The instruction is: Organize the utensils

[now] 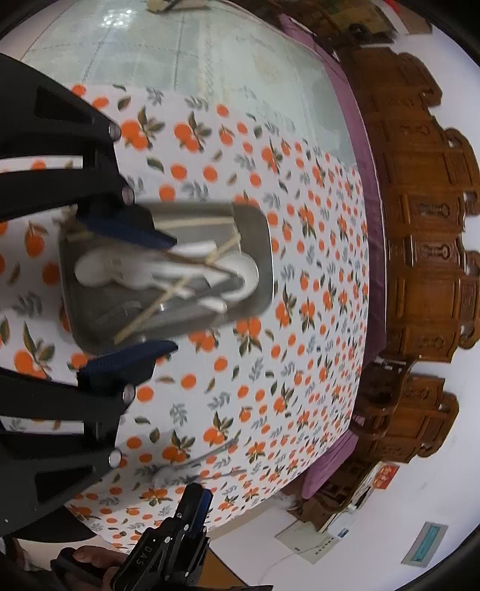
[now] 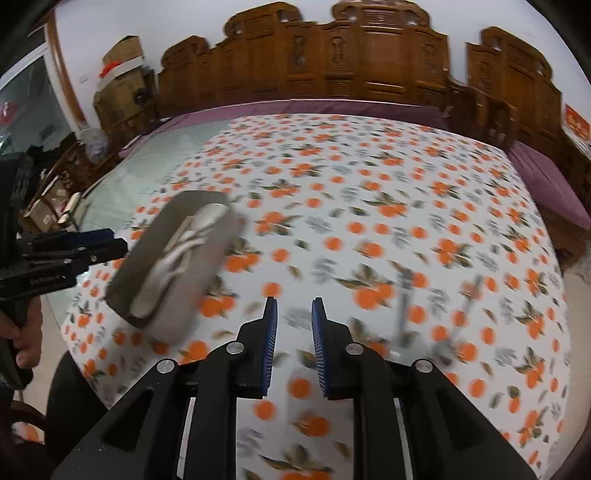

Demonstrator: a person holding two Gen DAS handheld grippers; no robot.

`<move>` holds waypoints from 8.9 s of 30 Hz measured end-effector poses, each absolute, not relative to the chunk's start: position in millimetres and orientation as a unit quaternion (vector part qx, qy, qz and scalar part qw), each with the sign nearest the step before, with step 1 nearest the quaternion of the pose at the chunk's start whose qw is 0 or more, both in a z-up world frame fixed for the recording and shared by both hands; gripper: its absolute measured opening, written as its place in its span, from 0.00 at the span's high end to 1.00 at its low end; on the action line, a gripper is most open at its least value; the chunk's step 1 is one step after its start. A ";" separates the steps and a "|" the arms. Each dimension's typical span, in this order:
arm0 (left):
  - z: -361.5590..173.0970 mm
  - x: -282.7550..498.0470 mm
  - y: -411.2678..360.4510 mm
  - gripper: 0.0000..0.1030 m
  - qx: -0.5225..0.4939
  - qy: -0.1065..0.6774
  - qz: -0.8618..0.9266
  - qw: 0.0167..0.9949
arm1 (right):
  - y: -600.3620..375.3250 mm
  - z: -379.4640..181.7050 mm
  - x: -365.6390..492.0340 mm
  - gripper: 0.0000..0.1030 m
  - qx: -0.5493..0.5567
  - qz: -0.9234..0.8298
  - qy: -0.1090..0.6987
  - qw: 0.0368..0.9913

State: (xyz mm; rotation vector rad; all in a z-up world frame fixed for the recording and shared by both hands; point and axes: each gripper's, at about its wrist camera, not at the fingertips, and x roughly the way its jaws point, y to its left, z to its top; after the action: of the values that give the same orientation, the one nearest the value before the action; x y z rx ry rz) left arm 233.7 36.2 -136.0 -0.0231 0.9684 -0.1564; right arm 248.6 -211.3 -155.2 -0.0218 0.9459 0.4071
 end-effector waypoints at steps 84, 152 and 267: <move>-241.0 285.5 -228.0 0.59 0.083 0.559 -0.109 0.818 | -365.8 -218.5 228.2 0.97 -0.012 0.162 0.470 0.867; -173.6 260.0 65.9 0.95 -0.018 0.517 -0.048 0.855 | -101.3 -125.6 231.1 0.97 -0.094 0.299 0.403 0.860; -85.5 158.4 57.7 0.08 0.001 0.408 -0.008 0.913 | -161.5 -90.5 167.0 0.18 0.010 0.211 0.354 0.911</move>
State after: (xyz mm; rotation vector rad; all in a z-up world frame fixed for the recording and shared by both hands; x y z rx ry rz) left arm 158.4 57.7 -85.5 0.0016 0.8414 -0.0175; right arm 167.0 -161.5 -90.5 0.0216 0.7306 0.4356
